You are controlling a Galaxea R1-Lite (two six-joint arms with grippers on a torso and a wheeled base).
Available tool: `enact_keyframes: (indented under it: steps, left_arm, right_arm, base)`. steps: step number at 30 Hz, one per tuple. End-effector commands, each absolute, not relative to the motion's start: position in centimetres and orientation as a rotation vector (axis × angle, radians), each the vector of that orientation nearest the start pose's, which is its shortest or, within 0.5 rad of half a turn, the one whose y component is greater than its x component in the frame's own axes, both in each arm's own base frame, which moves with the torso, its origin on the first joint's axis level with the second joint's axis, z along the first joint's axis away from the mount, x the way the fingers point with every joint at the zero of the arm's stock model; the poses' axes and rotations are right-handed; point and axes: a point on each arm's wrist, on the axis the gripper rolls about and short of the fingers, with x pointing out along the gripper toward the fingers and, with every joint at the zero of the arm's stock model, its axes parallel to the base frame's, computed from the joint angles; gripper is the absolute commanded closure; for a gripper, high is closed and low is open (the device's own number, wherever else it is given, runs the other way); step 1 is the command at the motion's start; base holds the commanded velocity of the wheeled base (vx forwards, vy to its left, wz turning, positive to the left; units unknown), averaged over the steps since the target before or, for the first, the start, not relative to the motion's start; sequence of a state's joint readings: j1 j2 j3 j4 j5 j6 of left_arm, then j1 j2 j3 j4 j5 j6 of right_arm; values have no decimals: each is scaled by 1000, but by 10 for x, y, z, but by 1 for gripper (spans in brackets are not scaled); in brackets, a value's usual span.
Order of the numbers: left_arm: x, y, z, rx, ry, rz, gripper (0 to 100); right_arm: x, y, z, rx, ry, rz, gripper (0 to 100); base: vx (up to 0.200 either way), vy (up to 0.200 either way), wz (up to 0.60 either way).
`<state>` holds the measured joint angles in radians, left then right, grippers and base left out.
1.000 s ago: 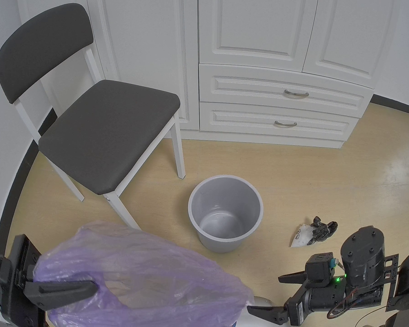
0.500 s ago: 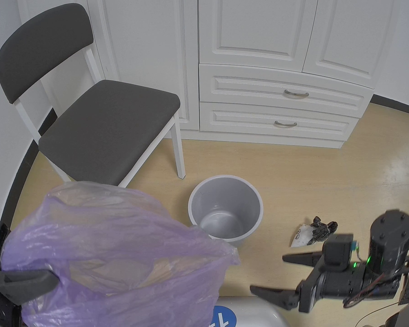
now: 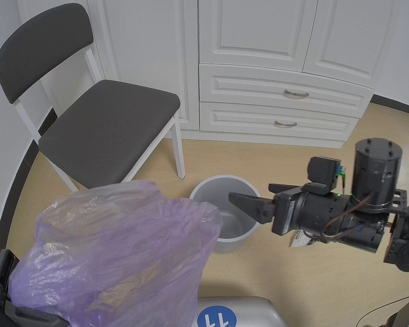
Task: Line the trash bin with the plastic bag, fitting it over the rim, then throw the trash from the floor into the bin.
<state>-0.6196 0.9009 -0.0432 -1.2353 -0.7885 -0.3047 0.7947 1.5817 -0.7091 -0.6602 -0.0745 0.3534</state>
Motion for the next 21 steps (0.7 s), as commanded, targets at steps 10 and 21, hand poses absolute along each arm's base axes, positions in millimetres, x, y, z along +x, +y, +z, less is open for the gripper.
enact_keyframes:
  steps: [10,21]
  left_arm:
    - [50,-55,182,-209,-187,-1448,100]
    - [54,-54,184,-205,-191,-1399,100]
  right_arm:
    - [212,248,132,84,521,711,0]
    - [136,228,123,-62,715,845,0]
  base:
    - [0,0,0]
    - [0,0,0]
